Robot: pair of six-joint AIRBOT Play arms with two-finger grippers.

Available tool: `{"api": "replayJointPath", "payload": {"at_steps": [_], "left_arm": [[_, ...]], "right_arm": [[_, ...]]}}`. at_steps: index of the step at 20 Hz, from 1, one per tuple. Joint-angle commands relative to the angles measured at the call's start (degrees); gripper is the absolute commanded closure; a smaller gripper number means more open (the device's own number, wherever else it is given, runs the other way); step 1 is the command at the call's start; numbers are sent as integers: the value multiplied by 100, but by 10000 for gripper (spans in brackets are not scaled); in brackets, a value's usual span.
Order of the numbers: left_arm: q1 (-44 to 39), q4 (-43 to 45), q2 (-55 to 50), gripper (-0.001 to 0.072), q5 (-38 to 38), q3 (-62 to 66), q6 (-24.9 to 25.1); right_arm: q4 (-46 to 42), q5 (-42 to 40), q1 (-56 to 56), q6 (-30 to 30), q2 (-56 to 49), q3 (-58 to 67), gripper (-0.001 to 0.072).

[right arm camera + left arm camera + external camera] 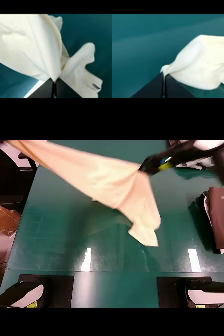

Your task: Fold the shirts.

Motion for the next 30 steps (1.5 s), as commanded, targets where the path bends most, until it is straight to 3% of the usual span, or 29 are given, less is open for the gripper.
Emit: {"api": "replayJointPath", "payload": {"at_steps": [1,6,9,12,14,18,20,23,25,29,30], "left_arm": [[2,-203,640,683,352,752,-140],[2,-284,1408,684,1244,782,-284],[2,-302,1458,684,1292,883,-289],[2,-286,1259,685,986,675,-289],[2,-278,973,684,496,142,-286],[2,-278,-164,683,-647,-1252,-258],[2,-282,-844,683,-356,-1989,-83],[2,-306,-2065,683,590,-2358,-46],[2,-330,-2673,683,1167,-2299,83],[4,-439,-3193,681,1893,-2291,59],[4,-426,-3191,677,1908,-2288,61]], "right_arm": [[-111,282,-127,7,1228,699,695],[-636,409,-122,450,2494,706,695],[-1152,393,-122,798,2870,706,696],[-1086,538,-122,1147,2669,708,696],[-933,1062,-122,1482,2127,706,696],[-442,1493,-149,1364,861,-105,694],[-400,1279,-339,1176,289,-730,694],[-122,321,-844,968,-496,-1241,694],[131,-96,-1189,946,-942,-1193,694],[693,-127,-1593,944,-1679,-597,690],[765,-105,-1624,944,-1779,-448,574]]}}
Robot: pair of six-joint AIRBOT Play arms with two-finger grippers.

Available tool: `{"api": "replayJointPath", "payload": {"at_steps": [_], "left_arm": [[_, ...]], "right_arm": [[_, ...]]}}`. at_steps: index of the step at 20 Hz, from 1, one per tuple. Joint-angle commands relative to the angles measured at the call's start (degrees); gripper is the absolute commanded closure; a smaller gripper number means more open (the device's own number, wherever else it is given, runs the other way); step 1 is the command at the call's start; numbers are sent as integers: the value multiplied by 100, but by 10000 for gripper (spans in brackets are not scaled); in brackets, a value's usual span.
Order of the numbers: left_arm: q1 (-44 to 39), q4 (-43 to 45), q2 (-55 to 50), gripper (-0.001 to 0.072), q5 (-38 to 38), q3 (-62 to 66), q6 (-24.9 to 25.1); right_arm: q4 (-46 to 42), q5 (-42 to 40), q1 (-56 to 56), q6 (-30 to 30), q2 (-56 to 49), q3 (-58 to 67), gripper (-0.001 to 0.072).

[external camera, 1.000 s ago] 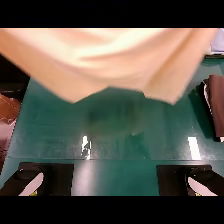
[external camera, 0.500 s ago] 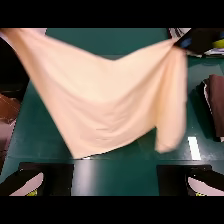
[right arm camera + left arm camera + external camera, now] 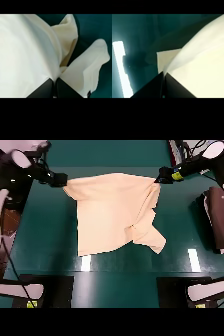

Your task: Fold the shirts.

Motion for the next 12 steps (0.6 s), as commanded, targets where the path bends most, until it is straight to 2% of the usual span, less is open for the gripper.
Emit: {"api": "replayJointPath", "payload": {"at_steps": [1,2,3,5,7,9,12], "left_arm": [[4,-37,-317,434,446,-15,24],[9,-2,-297,128,267,81,20],[66,-2,-267,176,-138,212,20],[229,-44,-96,177,-903,254,-17],[380,-46,328,177,-1342,-267,-15],[382,-63,986,177,-1292,-1307,-22],[330,-671,2203,177,-1091,-3346,-26]], "right_arm": [[476,-103,-256,-35,-535,452,266],[535,0,-278,-33,-588,616,197],[527,146,-289,-33,-579,737,199],[527,540,-372,-151,-393,717,202],[531,702,-417,-302,20,275,264],[603,647,-422,-481,586,-435,263],[629,400,-411,-529,1377,-1316,263]]}}
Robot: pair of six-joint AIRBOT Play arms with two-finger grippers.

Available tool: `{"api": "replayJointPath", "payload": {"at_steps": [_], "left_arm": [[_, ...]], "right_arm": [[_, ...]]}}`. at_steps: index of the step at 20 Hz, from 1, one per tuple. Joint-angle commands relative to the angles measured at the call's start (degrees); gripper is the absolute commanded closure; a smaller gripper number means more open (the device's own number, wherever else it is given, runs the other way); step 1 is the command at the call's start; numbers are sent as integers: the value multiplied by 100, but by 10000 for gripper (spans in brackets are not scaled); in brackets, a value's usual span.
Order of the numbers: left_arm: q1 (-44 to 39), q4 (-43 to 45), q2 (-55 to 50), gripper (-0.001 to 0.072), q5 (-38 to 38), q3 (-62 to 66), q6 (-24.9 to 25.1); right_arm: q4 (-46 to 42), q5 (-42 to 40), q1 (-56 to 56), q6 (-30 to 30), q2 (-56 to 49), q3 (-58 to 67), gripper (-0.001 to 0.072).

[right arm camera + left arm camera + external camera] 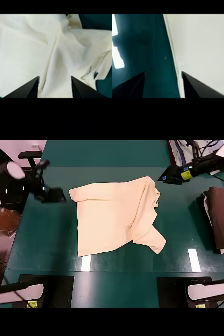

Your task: Fold the shirts.

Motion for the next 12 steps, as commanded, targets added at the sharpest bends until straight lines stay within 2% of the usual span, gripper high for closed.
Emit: {"api": "replayJointPath", "payload": {"at_steps": [1,6,12], "left_arm": [[11,-691,1259,177,-39,-2061,-11],[11,-1718,2326,177,289,-4201,-22],[-120,-2251,2337,178,811,-4841,59]], "right_arm": [[46,-286,15,-142,852,-927,263],[48,-863,13,-151,1578,-1655,263],[52,-850,2,-162,1611,-1672,263]]}}
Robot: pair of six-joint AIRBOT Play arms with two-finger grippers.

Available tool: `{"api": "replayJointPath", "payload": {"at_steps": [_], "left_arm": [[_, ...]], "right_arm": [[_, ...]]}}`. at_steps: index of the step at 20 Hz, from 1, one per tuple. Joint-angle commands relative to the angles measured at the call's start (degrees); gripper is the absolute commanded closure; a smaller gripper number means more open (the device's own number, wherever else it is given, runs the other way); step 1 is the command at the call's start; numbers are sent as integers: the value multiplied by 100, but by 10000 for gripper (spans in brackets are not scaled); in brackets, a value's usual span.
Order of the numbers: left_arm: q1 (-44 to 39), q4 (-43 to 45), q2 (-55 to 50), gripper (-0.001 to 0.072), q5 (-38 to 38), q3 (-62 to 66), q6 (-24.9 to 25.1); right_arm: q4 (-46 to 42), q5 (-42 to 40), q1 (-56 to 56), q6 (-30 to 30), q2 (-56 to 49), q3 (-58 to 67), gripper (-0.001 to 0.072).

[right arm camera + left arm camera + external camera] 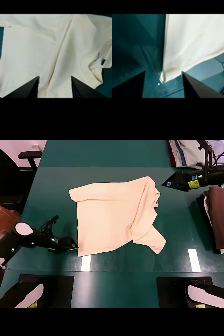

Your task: Fold the shirts.

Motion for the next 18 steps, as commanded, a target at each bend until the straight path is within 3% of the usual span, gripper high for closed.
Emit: {"api": "replayJointPath", "payload": {"at_steps": [1,7,8,9,10,13,18], "left_arm": [[-352,-352,83,178,415,-345,50],[-1657,-319,81,179,1095,-345,-490],[-1749,-330,81,292,1113,-343,-511],[-1773,-332,83,545,1115,-337,-527],[-1770,-323,81,676,1158,-282,-522],[-1773,-323,81,683,1233,149,-577],[-1773,-310,81,683,1261,894,-570]], "right_arm": [[2,-50,-2,-11,61,-61,263],[2,44,2,-11,63,-59,263],[0,120,2,-11,63,-59,263],[-9,208,2,-11,63,-61,263],[-61,334,0,-11,63,-63,263],[-216,660,-2,28,188,-350,263],[-286,350,72,492,973,-2503,263]]}}
